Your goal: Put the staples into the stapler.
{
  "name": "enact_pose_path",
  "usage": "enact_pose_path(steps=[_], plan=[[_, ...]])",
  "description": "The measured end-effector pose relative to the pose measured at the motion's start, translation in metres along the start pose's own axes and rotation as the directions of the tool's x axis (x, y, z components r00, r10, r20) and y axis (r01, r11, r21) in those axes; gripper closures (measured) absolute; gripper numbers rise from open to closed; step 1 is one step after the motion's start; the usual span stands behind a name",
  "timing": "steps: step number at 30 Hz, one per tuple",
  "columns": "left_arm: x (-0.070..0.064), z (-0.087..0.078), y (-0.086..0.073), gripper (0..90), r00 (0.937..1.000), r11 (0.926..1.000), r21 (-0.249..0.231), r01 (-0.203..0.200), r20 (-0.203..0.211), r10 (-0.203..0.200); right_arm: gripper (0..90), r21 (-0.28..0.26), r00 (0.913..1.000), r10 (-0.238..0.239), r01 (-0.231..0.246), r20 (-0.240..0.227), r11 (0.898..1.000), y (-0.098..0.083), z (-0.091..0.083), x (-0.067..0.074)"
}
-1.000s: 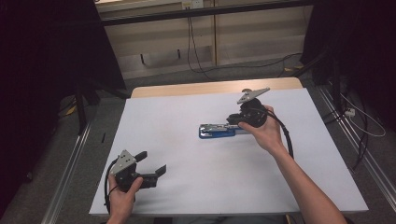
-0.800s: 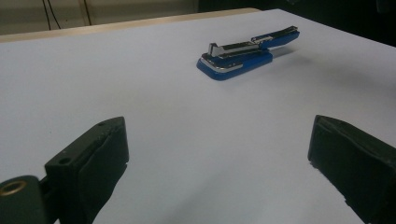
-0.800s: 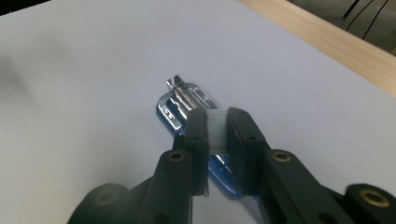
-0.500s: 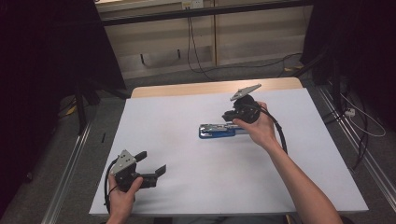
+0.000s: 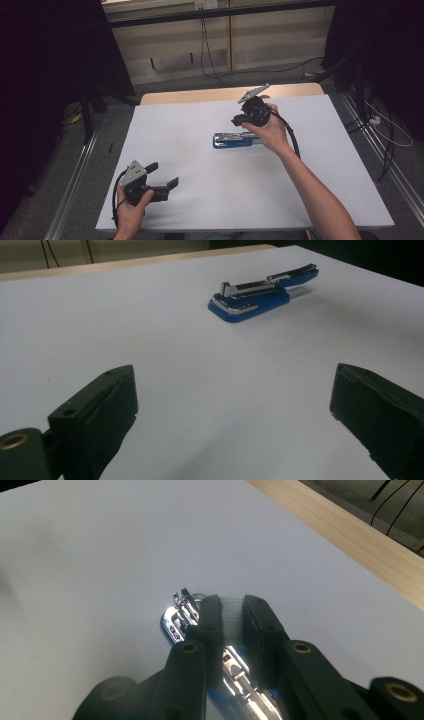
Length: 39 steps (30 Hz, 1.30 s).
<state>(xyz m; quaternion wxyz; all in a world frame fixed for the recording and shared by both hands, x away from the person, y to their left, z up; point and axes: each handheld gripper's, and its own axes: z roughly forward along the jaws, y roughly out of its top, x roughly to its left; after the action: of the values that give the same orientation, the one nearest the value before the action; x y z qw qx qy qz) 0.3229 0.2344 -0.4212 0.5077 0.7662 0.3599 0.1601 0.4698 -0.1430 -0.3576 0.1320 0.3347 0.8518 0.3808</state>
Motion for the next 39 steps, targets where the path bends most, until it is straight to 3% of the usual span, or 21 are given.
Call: enact_pose_path(steps=[13, 26, 39], plan=[[0.000, 0.000, 0.000, 5.2, 1.0000, 1.0000, -0.005, 0.001, -0.001, -0.001, 79.1, 0.025, 0.9997, 0.007, -0.007, -0.024, 1.000, 0.007, 0.018, -0.001], [0.000, 0.001, 0.000, 5.2, 1.0000, 1.0000, -0.006, -0.001, -0.001, 0.001, 79.1, 0.030, 0.9988, -0.028, 0.030, -0.039, 0.999, 0.011, 0.028, -0.003], [-0.001, 0.001, 0.000, 5.2, 1.0000, 1.0000, -0.001, -0.006, 0.001, 0.006, 79.1, 0.060, 0.9917, -0.075, 0.082, -0.104, 0.995, 0.011, 0.045, -0.005]])
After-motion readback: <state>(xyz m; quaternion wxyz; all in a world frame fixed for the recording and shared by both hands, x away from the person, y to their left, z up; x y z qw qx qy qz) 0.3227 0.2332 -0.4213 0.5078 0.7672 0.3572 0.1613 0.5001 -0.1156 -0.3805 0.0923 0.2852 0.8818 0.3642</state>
